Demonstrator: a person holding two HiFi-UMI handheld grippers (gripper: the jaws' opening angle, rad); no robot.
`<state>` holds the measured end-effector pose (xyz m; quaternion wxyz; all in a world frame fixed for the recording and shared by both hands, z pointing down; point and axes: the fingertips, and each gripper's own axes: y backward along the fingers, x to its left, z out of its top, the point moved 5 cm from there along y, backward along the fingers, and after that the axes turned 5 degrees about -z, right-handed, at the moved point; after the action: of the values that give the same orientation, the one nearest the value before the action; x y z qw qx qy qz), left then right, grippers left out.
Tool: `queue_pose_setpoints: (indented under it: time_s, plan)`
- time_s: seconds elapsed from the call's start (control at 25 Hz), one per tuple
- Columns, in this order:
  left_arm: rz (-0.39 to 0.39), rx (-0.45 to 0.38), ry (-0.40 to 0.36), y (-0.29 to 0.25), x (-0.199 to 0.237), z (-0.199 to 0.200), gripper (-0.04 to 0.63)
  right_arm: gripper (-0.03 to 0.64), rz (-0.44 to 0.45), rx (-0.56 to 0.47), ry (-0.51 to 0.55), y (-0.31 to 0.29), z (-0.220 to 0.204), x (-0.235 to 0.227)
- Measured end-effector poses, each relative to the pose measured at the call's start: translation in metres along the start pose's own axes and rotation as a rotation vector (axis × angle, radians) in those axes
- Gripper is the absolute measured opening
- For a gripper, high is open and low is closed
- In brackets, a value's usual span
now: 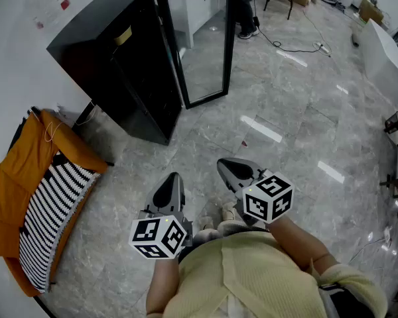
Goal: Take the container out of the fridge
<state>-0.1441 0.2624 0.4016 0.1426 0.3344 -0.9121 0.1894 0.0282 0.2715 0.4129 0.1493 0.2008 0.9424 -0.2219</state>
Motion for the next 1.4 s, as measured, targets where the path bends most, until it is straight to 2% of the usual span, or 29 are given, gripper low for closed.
queue_pose_setpoints:
  time_s: [0.52, 0.68, 0.88, 1.2, 1.4]
  plan:
    - [0.014, 0.009, -0.012, -0.018, -0.006, -0.002, 0.026, 0.028, 0.028, -0.026, -0.053, -0.003, 0.009, -0.02]
    - [0.016, 0.009, -0.043, -0.03, -0.011, 0.002, 0.026, 0.028, 0.065, -0.022, 0.006, -0.01, 0.017, -0.026]
    - [0.029, 0.003, -0.057, -0.046, -0.014, 0.005, 0.026, 0.028, 0.102, -0.007, 0.128, -0.021, 0.024, -0.037]
    - [0.035, -0.018, -0.029, -0.07, -0.017, 0.01, 0.026, 0.029, 0.129, -0.004, 0.194, -0.039, 0.036, -0.059]
    - [0.098, -0.015, -0.027, -0.071, -0.001, 0.013, 0.026, 0.029, 0.153, 0.003, 0.18, -0.056, 0.037, -0.058]
